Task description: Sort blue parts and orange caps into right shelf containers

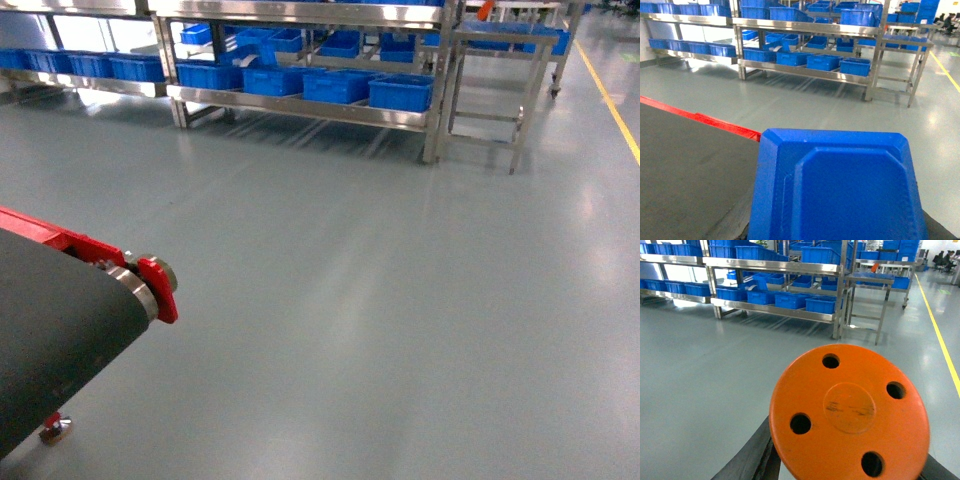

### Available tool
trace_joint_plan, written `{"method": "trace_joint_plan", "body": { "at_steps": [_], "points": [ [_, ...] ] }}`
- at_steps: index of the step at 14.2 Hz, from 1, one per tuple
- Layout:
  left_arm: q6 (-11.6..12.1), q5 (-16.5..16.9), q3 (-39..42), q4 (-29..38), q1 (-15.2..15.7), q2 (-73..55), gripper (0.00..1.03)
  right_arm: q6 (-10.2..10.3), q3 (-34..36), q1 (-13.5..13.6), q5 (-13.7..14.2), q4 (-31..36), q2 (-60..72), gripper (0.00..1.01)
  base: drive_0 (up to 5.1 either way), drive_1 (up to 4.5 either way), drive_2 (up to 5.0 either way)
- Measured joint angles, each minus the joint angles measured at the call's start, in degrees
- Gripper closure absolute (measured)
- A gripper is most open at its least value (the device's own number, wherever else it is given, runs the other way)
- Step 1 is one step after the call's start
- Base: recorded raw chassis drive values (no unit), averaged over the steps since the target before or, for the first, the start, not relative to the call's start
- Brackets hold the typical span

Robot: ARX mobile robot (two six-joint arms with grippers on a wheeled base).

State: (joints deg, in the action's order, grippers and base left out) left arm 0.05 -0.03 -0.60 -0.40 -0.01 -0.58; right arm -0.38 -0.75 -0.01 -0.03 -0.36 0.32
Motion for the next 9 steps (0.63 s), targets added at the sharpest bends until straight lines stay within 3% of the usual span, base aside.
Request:
{"method": "trace_joint_plan", "body": {
  "at_steps": [9],
  "points": [
    [0.0, 0.0, 0.0, 0.0, 0.0, 0.0, 0.59, 0.0, 0.0, 0.0, 0.02, 0.0, 0.0, 0.58, -1.6, -1.65, -1.6]
  ]
}}
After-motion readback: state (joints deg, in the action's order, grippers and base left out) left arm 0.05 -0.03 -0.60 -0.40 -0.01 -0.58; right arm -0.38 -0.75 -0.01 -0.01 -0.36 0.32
